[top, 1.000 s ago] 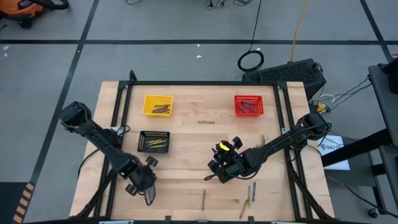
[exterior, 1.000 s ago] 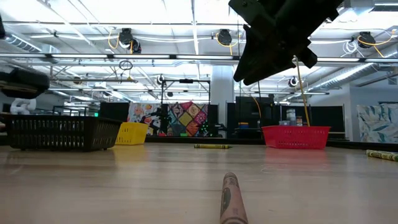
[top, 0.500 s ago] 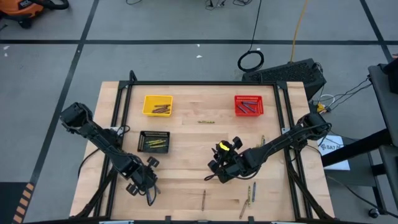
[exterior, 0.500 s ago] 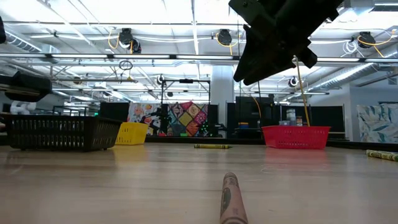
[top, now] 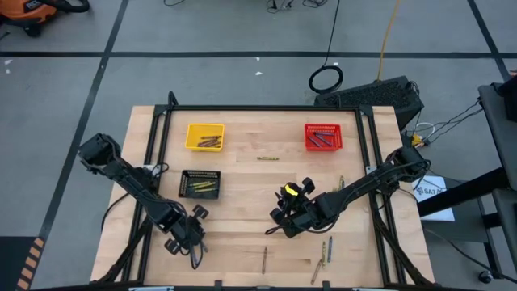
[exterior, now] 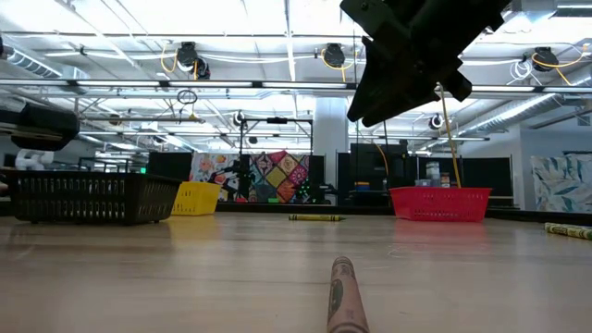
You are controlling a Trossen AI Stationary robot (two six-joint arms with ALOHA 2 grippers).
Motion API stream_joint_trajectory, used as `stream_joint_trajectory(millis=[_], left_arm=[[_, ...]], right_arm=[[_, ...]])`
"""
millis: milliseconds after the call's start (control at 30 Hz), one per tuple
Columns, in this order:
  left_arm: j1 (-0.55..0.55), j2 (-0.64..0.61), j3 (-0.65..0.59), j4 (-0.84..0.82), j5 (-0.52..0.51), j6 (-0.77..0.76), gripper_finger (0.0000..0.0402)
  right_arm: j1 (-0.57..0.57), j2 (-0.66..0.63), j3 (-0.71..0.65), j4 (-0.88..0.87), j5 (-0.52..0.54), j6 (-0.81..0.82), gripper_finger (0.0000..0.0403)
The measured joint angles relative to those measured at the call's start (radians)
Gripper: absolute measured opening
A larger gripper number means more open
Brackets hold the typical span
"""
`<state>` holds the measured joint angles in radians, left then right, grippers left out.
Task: Sort crayons
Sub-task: Put the blue crayon into the red bin
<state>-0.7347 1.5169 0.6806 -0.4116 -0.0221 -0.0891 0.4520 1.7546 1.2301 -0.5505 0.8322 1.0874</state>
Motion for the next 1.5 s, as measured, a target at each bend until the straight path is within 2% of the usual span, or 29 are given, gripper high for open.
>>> stream_joint_trajectory(millis=[200,433,633,733,867,1000,1167,1333,1500], left_arm=[[0.002,0.004,0.015,0.004,0.009,-0.001,0.0083],[0.002,0.006,0.029,0.113,0.012,0.0,0.0083],[0.003,0.004,0.029,0.063,0.014,-0.005,0.0083],[0.006,0.004,0.029,0.066,-0.007,0.04,0.0083],[0.054,0.004,0.029,0.078,-0.076,0.124,0.0083],[0.116,0.004,0.029,0.117,-0.08,0.137,0.0083],[0.154,0.032,0.029,0.133,0.051,0.177,0.0083],[0.163,0.1,0.033,0.204,0.048,0.226,0.0083],[0.189,0.146,0.036,0.223,0.059,0.2,0.0084]], right_arm=[[0.0,0.0,0.0,0.0,0.0,0.0,0.011],[0.0,0.0,0.0,0.001,0.0,0.0,0.011],[0.0,0.0,0.0,0.001,0.0,0.0,0.011],[0.0,0.0,0.0,0.001,0.0,0.0,0.011],[0.0,0.0,0.0,0.001,0.0,0.0,0.011],[0.0,0.0,0.0,0.001,0.0,0.0,0.011],[0.0,0.0,0.0,0.001,0.0,-0.003,0.011],[0.0,0.0,0.0,-0.001,0.0,-0.006,0.011],[0.001,0.0,0.0,-0.007,-0.001,-0.004,0.011]])
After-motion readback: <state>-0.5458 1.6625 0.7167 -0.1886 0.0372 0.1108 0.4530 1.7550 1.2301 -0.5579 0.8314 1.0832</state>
